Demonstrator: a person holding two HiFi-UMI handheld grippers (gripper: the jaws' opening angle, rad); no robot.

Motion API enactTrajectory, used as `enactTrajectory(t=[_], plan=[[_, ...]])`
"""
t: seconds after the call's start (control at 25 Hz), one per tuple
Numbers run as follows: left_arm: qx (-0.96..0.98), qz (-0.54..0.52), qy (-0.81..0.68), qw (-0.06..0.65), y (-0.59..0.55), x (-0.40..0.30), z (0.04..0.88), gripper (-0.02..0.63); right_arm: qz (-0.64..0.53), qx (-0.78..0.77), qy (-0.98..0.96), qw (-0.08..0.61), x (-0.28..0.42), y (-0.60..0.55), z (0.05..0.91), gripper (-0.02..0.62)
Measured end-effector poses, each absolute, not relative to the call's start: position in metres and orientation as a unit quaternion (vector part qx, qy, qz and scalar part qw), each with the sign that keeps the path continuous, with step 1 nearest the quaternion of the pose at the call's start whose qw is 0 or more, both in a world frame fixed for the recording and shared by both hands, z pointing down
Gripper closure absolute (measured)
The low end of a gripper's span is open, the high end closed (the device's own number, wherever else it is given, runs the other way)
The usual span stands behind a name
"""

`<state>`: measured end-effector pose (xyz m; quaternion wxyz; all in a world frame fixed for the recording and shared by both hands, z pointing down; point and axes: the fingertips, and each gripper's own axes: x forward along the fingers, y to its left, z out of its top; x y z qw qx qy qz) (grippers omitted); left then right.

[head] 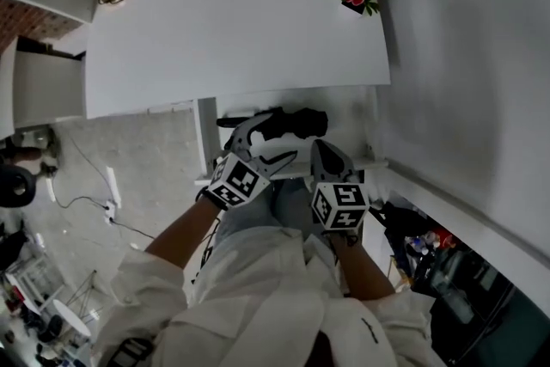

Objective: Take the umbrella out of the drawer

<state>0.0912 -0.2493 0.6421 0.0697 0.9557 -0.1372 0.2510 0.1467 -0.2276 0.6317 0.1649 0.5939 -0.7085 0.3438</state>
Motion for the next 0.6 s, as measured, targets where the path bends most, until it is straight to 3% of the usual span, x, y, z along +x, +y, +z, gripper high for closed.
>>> enactTrajectory(t=[0.6], plan=[[0.935,0.355,-0.016,0.009,-0.247,0.115,0.739,0.210,0.432,0.574,-0.661,0.215,0.146,-0.234,0.711,0.578]])
